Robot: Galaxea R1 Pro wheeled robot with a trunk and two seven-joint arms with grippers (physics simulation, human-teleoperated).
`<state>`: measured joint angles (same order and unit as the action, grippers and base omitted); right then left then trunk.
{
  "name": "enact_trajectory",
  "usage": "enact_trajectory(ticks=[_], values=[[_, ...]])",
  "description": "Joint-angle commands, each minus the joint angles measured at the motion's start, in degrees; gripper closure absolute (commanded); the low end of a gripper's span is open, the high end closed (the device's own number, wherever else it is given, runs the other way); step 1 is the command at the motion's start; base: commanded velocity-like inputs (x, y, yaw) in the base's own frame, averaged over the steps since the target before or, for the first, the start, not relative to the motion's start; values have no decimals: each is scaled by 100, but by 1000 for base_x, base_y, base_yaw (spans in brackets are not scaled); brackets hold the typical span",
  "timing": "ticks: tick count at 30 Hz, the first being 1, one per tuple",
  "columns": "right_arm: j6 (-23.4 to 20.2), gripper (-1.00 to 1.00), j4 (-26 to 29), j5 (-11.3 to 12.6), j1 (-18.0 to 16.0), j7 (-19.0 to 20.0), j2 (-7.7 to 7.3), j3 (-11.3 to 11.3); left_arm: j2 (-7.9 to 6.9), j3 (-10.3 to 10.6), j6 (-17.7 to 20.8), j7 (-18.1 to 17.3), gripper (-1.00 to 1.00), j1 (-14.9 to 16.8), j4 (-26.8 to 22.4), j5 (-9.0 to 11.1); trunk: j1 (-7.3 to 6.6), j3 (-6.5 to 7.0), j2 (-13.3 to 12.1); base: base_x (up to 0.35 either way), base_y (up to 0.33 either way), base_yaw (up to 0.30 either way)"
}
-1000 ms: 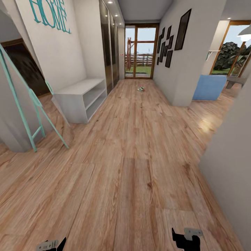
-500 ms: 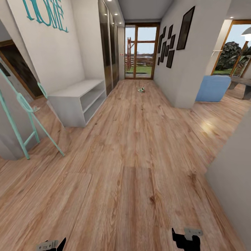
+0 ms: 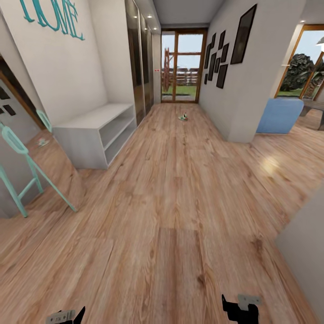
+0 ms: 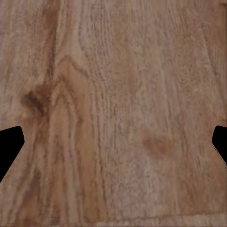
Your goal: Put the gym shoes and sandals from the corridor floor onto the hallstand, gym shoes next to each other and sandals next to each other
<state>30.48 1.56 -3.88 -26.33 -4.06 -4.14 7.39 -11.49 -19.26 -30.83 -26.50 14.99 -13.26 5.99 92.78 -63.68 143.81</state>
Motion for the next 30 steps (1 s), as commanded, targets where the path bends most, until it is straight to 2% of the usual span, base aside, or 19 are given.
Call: enact_trajectory(ticks=[1,30], values=[[16,-100,-6,-42,-3,-16,0,34,-1,-7,6,-57,-100,4,8,60,2,-5,2,338,0,0],[14,-100,-6,-42,-3,-16,0,34,6,-7,7,-57,-100,4,8,60,2,-5,2,338,0,0]])
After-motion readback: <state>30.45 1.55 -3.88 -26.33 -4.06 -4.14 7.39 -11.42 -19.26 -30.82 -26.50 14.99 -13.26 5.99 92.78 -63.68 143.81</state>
